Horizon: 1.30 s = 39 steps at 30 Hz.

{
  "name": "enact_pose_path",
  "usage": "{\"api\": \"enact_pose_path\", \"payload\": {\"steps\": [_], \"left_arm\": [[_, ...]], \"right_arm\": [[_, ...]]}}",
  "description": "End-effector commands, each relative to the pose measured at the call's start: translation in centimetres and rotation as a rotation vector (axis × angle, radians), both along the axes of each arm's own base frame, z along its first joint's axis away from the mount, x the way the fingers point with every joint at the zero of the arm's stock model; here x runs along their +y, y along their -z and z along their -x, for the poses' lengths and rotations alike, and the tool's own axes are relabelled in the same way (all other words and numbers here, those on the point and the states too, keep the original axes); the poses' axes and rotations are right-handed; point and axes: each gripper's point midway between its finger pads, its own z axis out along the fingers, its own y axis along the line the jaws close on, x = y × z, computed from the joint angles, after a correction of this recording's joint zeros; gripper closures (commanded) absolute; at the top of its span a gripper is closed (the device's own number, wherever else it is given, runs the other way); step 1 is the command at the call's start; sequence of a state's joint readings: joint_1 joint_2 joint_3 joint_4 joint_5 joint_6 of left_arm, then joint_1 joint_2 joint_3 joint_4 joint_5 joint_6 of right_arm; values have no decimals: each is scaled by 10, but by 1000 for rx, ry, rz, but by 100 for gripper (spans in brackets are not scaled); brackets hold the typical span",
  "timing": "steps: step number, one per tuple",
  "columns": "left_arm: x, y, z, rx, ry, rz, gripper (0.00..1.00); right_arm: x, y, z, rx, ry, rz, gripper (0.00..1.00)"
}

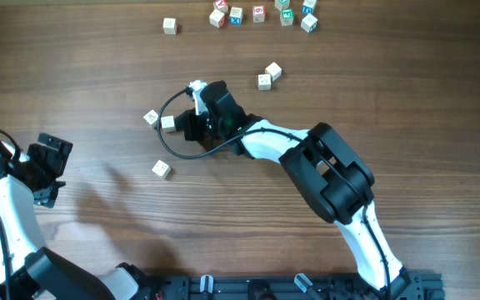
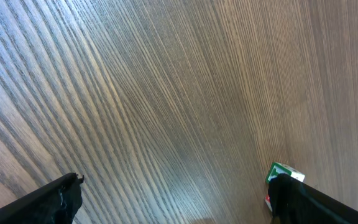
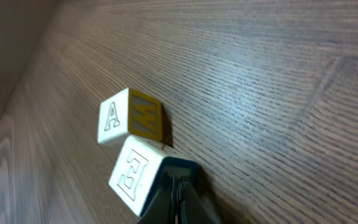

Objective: Form a circle

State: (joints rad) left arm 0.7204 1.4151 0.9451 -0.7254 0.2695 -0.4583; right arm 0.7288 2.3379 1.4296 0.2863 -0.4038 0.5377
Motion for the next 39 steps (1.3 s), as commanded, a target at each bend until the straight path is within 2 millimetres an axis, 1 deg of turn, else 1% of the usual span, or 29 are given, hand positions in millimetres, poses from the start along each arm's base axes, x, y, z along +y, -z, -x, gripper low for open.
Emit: {"api": "enact_pose_path", "payload": {"steps": [1,5,11,20,22,24,26,28,29,32,34,36,39], "left_arm": [[1,4,3,14,-12,3,0],[1,4,3,14,-12,3,0],[1,4,3,14,-12,3,0],[1,4,3,14,-12,3,0],[1,4,3,14,-12,3,0],[1,4,3,14,-12,3,0],[1,4,3,14,-12,3,0],[1,4,3,14,-12,3,0],[1,4,3,14,-12,3,0],[1,4,3,14,-12,3,0],[1,4,3,14,-12,3,0],[1,4,3,14,-12,3,0],[1,4,3,14,-12,3,0]], "right_arm": [[3,8,1,-2,-18,1,96],[3,8,1,-1,-18,1,96],[5,2,-3,-27,-21,-22,95],[4,4,-2,-20,-16,-13,95],[-1,8,-6,-22,13,13,96],[-9,8,-16,-35,51,29,95],[-15,-1,-29,-34,57,7,95],[-19,-17,-43,-30,24,-20,95],[-22,-25,-52,-33,28,-11,95],[-20,-50,-72,-95,35,17,96],[-16,-62,-74,-95,28,21,95],[-13,-68,-75,-71,43,11,95],[-14,-68,-79,-63,72,10,95]]}}
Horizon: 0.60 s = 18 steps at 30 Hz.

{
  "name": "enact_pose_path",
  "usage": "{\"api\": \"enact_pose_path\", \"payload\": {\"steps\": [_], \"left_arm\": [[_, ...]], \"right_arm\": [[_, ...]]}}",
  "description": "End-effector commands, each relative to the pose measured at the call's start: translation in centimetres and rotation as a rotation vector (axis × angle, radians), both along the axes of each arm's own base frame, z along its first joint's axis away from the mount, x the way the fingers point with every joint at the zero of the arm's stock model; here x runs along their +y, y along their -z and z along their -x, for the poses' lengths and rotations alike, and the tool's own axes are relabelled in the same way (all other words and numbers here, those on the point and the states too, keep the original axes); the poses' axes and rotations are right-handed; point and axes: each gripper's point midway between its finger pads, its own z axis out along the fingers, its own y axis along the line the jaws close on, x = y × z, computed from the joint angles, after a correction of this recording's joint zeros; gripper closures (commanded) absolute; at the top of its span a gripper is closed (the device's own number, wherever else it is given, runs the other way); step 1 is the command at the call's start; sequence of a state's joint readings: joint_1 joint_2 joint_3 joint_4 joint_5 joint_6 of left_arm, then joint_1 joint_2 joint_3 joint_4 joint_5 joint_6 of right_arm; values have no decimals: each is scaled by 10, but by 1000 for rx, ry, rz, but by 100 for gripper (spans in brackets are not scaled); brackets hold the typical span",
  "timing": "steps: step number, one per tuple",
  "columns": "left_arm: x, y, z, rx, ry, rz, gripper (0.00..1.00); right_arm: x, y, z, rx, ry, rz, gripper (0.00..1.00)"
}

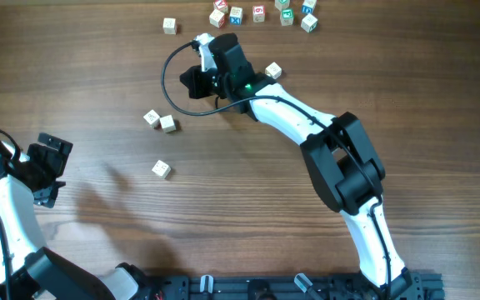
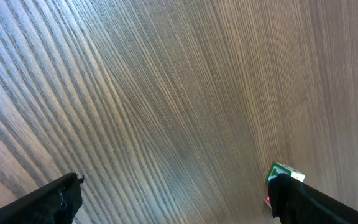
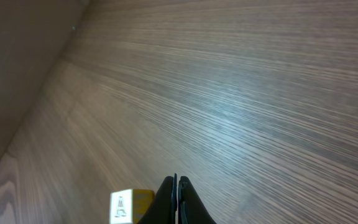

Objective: Form a circle

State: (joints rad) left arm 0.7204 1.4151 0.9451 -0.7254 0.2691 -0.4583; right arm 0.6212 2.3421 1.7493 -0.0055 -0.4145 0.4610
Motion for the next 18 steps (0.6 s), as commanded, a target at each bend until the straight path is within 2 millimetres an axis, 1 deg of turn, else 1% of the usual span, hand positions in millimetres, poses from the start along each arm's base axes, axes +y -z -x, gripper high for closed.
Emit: {"api": "enact_pose_path", "payload": {"steps": [1,5,7,8,11,13,15,18], "left_arm": [[1,4,3,14,-12,4,0],[1,4,3,14,-12,4,0],[1,4,3,14,-12,3,0],[1,4,3,14,-12,3,0],[1,4,3,14,-12,3,0],[1,4,3,14,-12,4,0],[1,4,3,14,-12,3,0],[1,4,3,14,-12,3,0]], "right_arm": [[6,4,-1,19,18,-4,96],[16,-4,0,-19,14,-4,95],[26,-16,-1,-68,-8,-5,95],[29,-18,-4,-81,0,7,96],[37,-16,-10,-71,-14,35,95],[51,-13,-11,-19,-65,37,95],[60,-11,-5,14,-106,32,95],[65,-2,7,58,-127,60,95]]}}
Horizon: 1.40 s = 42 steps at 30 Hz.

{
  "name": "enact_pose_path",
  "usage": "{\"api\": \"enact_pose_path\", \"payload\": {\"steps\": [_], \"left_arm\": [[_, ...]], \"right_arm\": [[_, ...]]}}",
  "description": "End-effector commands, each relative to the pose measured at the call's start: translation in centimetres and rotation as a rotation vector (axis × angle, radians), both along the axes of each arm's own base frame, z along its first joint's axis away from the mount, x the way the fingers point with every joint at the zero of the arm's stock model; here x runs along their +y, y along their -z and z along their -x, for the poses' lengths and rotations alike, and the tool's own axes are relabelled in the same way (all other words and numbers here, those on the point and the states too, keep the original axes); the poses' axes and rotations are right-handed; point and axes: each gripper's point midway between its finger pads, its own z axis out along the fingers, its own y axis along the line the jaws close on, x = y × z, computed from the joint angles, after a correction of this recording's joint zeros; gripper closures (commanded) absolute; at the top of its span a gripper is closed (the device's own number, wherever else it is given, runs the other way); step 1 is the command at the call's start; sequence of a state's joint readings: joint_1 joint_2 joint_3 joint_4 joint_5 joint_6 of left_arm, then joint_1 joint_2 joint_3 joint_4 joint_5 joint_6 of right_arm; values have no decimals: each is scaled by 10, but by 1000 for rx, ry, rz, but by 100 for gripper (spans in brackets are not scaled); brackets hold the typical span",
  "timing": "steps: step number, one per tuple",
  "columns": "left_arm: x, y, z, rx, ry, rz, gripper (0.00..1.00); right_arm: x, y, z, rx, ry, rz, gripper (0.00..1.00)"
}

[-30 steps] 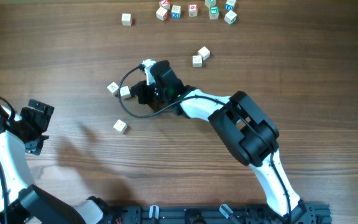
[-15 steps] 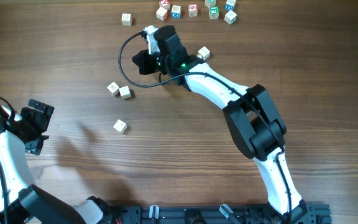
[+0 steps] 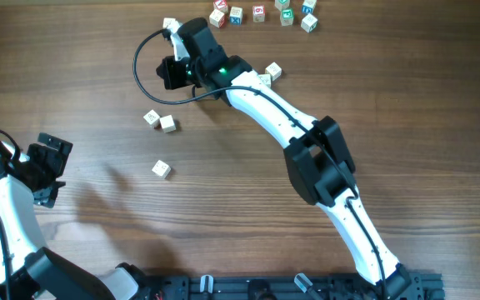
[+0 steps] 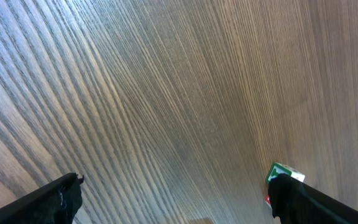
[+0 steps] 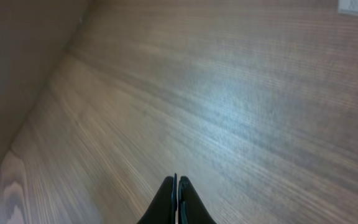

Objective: Form a circle

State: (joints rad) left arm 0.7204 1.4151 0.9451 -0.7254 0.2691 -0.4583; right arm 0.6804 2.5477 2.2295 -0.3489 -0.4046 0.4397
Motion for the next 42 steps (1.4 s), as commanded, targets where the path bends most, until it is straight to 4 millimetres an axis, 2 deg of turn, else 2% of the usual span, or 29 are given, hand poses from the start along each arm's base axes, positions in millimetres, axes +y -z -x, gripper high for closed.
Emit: {"api": "enact_pose_path", "payload": {"steps": [1,4,8,10,12,16,20,31,35,42], "left_arm": [[1,4,3,14,-12,3,0],[1,4,3,14,-12,4,0],[1,4,3,14,-12,3,0],[1,4,3,14,-12,3,0],[1,4,3,14,-12,3,0],[1,4,3,14,-12,4,0],[1,4,3,14,-12,3,0],[1,4,3,14,-12,4,0],[1,4,3,14,-12,3,0],[1,4,3,14,-12,4,0]], "right_arm": [[14,15,19,40,-68,21,95],[19,26,31,55,-89,54,95],[27,30,43,56,-116,65,95],[29,40,46,51,-87,102,95],[27,48,42,11,-30,162,96],[30,45,40,-18,-22,163,95],[23,48,33,-40,24,196,95],[19,67,31,-1,45,207,95],[18,82,32,30,56,211,95],[19,85,36,51,39,209,95]]}}
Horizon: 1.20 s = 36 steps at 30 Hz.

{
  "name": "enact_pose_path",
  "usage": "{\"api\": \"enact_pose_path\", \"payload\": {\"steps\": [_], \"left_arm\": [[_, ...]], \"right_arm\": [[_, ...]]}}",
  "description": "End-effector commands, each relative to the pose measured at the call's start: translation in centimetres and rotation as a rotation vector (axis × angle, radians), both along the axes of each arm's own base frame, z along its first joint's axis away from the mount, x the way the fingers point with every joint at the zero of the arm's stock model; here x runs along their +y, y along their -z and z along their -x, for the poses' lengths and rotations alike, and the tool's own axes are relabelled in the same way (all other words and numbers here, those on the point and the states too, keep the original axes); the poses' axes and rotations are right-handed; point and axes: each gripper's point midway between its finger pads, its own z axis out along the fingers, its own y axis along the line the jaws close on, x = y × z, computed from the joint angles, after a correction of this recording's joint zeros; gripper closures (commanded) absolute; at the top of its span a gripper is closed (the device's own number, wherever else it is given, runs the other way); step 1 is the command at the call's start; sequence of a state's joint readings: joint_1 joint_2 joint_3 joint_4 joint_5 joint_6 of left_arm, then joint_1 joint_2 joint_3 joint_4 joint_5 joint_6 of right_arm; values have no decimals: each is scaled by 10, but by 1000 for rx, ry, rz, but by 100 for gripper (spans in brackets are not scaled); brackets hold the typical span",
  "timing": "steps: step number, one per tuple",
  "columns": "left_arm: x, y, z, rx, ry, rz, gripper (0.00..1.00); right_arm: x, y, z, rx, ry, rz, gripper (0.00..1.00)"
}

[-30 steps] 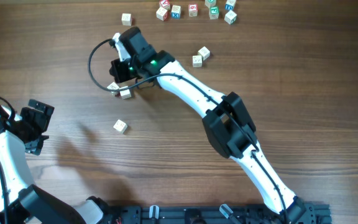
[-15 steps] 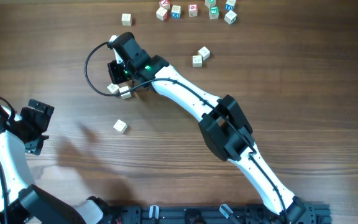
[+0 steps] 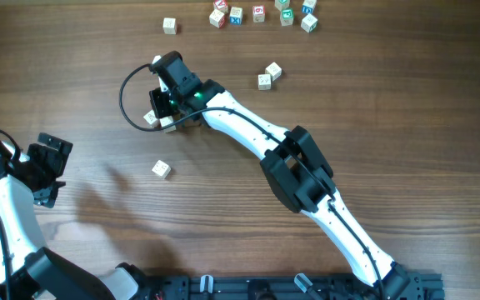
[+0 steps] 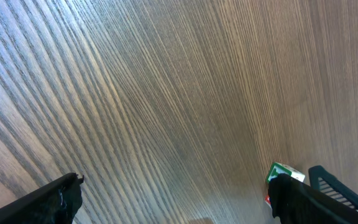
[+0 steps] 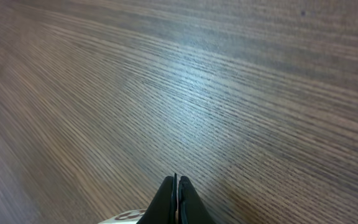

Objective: Form a circle

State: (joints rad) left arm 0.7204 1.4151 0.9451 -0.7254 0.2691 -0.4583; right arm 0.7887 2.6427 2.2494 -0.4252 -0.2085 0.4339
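Small wooden letter blocks lie scattered on the wooden table (image 3: 407,125). A pair of blocks (image 3: 150,119) sits left of centre, and my right gripper (image 3: 161,112) is low over that pair, partly covering it. In the right wrist view the right gripper (image 5: 177,182) is shut with nothing between its fingers, and a block's edge (image 5: 126,218) shows at the bottom. My left gripper (image 3: 44,167) rests at the far left; in its own view the left gripper (image 4: 173,199) is open and empty. A green-and-red block (image 4: 281,171) sits by its right finger.
A lone block (image 3: 162,169) lies below the pair. Two blocks (image 3: 268,76) lie right of centre. A row of several blocks (image 3: 258,13) runs along the far edge, with one apart (image 3: 169,25). The right arm (image 3: 290,167) spans the table diagonally.
My right gripper, still shut, has moved from higher up near the far-left single block down onto the pair left of centre. The left arm and the blocks have not moved.
My right gripper was shut beside the pair of blocks, touching one. Then it was away toward the far edge, then further left there. Now it is back over the pair. The pair lies about where it did. The left gripper stayed open at the left.
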Motion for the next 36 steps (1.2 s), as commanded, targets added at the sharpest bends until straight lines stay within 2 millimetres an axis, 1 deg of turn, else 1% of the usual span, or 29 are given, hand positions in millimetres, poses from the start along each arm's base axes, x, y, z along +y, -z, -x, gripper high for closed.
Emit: {"api": "enact_pose_path", "payload": {"steps": [1,10,24,29,36], "left_arm": [[1,4,3,14,-12,3,0],[1,4,3,14,-12,3,0],[1,4,3,14,-12,4,0],[1,4,3,14,-12,3,0],[1,4,3,14,-12,3,0]], "right_arm": [[-3,12,2,34,5,7,95],[3,9,8,52,-31,-22,95],[2,10,9,63,-21,-21,95],[2,5,9,61,-25,-21,95],[0,7,11,69,-26,-9,95]]}}
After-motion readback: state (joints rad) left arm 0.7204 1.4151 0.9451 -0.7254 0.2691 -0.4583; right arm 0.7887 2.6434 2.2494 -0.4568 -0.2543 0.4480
